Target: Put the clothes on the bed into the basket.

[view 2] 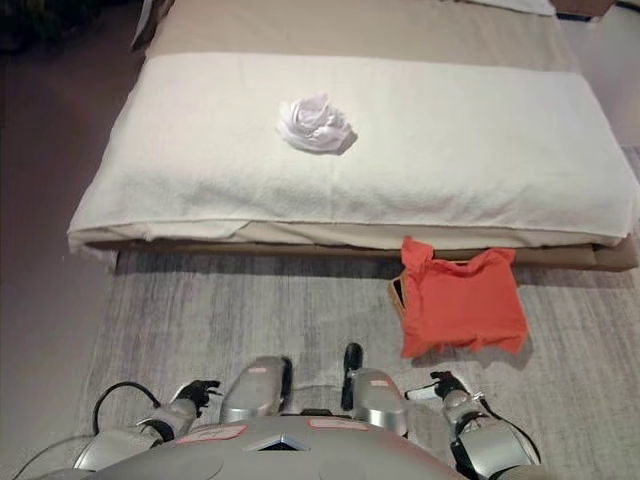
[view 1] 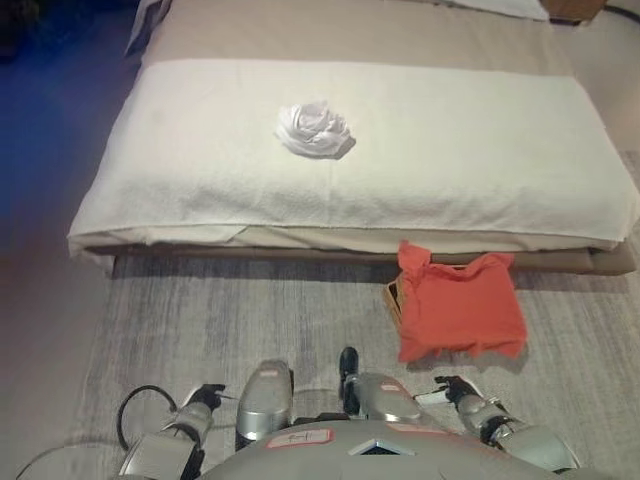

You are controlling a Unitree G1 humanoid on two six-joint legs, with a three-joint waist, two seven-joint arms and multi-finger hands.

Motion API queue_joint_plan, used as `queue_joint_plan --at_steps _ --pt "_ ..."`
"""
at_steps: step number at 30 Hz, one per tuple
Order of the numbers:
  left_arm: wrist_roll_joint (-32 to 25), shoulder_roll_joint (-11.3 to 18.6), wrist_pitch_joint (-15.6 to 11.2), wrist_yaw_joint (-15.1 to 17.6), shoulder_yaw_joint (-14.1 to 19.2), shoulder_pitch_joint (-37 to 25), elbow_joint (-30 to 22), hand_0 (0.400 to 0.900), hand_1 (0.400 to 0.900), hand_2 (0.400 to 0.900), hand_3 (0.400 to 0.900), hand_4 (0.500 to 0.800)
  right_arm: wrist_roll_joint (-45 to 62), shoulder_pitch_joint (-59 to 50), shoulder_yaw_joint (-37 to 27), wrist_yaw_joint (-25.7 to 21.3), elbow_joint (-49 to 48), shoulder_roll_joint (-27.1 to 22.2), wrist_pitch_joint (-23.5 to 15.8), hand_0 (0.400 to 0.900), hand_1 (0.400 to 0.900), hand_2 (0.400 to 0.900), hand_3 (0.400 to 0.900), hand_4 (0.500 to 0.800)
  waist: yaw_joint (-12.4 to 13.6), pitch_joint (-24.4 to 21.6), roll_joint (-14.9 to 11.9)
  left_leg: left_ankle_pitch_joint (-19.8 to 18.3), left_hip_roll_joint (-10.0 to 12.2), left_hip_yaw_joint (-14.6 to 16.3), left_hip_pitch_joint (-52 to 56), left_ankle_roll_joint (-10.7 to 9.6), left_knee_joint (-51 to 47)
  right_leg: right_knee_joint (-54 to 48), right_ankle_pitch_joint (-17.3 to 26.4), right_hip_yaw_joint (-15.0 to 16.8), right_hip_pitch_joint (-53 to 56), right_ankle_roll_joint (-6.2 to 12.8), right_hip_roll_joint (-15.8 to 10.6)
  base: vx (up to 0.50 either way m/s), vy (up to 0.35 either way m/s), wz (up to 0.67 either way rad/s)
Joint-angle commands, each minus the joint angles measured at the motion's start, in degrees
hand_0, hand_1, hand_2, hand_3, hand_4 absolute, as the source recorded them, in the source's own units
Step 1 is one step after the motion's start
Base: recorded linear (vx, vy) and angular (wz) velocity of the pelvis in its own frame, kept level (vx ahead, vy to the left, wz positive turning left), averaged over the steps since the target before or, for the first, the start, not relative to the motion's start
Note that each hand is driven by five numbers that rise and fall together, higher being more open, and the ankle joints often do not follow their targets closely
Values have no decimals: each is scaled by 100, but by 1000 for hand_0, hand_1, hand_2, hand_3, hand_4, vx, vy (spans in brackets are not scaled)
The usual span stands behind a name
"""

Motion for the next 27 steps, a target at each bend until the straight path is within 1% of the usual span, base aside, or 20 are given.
queue_joint_plan --at_steps 1,2,3,4,5,6,8,9,11,12,14,15,17,18,19,20,22,24,25,27 --pt "-187 289 62 118 108 356 42 900 900 900 900 800 -23 210 -12 -151 -124 -239 55 900 900 900 900 800 193 43 -2 1441 168 153 -1210 205 -715 356 -717 79 1251 327 429 443 81 -48" --pt "-234 317 64 120 162 411 72 900 900 900 900 800 -19 213 -42 -169 -65 -288 61 900 900 900 900 800 313 39 21 1632 433 31 -1474 76 -1297 307 -923 312 1530 357 423 442 81 -47" --pt "-234 320 63 120 163 413 72 900 900 900 900 800 -19 214 -41 -169 -65 -285 60 900 900 900 900 800 320 58 1 1650 422 52 -1426 76 -1340 312 -936 318 1552 357 402 469 110 -54" --pt "-253 306 63 125 199 467 95 900 900 900 900 800 -2 203 -91 -178 -34 -316 66 900 900 900 900 800 372 27 7 1726 566 49 -1640 -22 -1527 266 -1035 487 1696 389 372 499 180 -69" --pt "-281 286 65 115 307 575 115 900 900 900 900 800 2 194 -132 -168 -1 -337 70 900 900 900 900 800 468 -67 28 1915 873 130 -1803 -175 -1588 201 -1151 706 1950 469 266 497 181 -70" --pt "-281 288 65 115 307 579 113 900 900 900 900 800 2 197 -132 -167 -3 -336 71 900 900 900 900 800 482 -66 15 1911 873 150 -1791 -176 -1591 203 -1155 718 1951 469 253 521 227 -76" --pt "-299 273 67 94 396 680 132 900 900 900 900 800 -42 203 -127 -115 13 -327 95 900 900 900 900 800 620 -169 27 2139 1131 165 -1839 -291 -1544 165 -1323 889 2283 576 40 673 351 -75" --pt "-289 273 63 80 446 767 148 900 900 900 900 800 -76 287 -175 -66 15 -312 109 900 900 900 900 800 720 -320 46 2455 1326 266 -1890 -394 -1407 255 -1532 963 2645 695 -238 987 555 -78" --pt "-279 321 91 61 487 771 185 900 900 900 900 800 -115 349 -223 -9 14 -265 118 900 900 900 900 800 783 -524 -3 2529 1252 258 -1715 -306 -1297 440 -1456 922 2832 866 -656 775 489 -40" --pt "-279 326 91 60 487 773 185 900 900 900 900 800 -115 351 -223 -9 13 -261 118 900 900 900 900 800 770 -519 -34 2533 1218 269 -1702 -303 -1310 438 -1469 899 2848 871 -686 514 358 -4" --pt "-282 427 85 60 456 670 203 900 900 900 900 800 -55 381 -332 10 -3 -249 91 900 900 900 900 800 763 -702 -187 2646 932 320 -1580 -294 -988 828 -396 764 2710 1109 -1056 532 346 13" --pt "-295 462 75 67 438 632 179 900 900 900 900 800 -59 379 -346 14 -10 -259 91 900 900 900 900 800 792 -745 -218 2572 837 329 -1569 -234 -911 1016 356 858 2503 1080 -1124 528 360 15" --pt "-297 483 53 51 356 472 99 900 900 900 900 800 -80 294 -287 23 -65 -232 102 900 900 900 900 800 803 -854 -220 2339 585 500 -1465 -59 -865 1340 1463 888 2180 1064 -1153 582 393 21" --pt "-300 523 71 58 317 444 72 900 900 900 900 800 16 284 -335 -18 -114 -234 104 900 900 900 900 800 761 -953 -194 2130 335 513 -1232 158 -1005 1591 1936 839 1937 1045 -1049 488 310 19" --pt "-300 525 71 58 317 446 71 900 900 900 900 800 16 287 -335 -19 -116 -233 106 900 900 900 900 800 758 -955 -204 2130 323 517 -1229 161 -1010 1590 1932 836 1940 1048 -1061 517 322 15" --pt "-252 561 70 50 269 383 57 900 900 900 900 800 90 256 -374 -35 -165 -225 88 900 900 900 900 800 706 -976 -200 2017 174 532 -1043 257 -1190 1656 2046 767 1888 1054 -1005 405 230 18" --pt "-195 606 75 57 214 280 34 900 900 900 900 800 118 244 -360 -36 -154 -203 65 900 900 900 900 800 509 -934 -154 1788 -63 487 -619 410 -1466 1702 1574 643 1422 967 -666 558 303 36" --pt "-164 637 80 52 186 158 52 900 900 900 900 800 119 276 -360 -45 -110 -163 66 900 900 900 900 800 258 -794 2 1620 -164 354 -154 455 -1598 1696 997 68 826 906 -536 595 238 51" --pt "-130 621 89 60 163 91 48 900 900 900 900 800 90 334 -354 -61 -98 -131 73 900 900 900 900 800 37 -673 209 1391 -45 218 325 415 -1657 1197 206 -490 317 768 -421 509 141 50" --pt "-113 596 97 52 144 64 51 900 900 900 900 800 95 376 -355 -70 -82 -116 86 900 900 900 900 800 -154 -509 219 1221 -105 105 659 399 -1657 799 231 -521 116 776 -338 454 32 63"
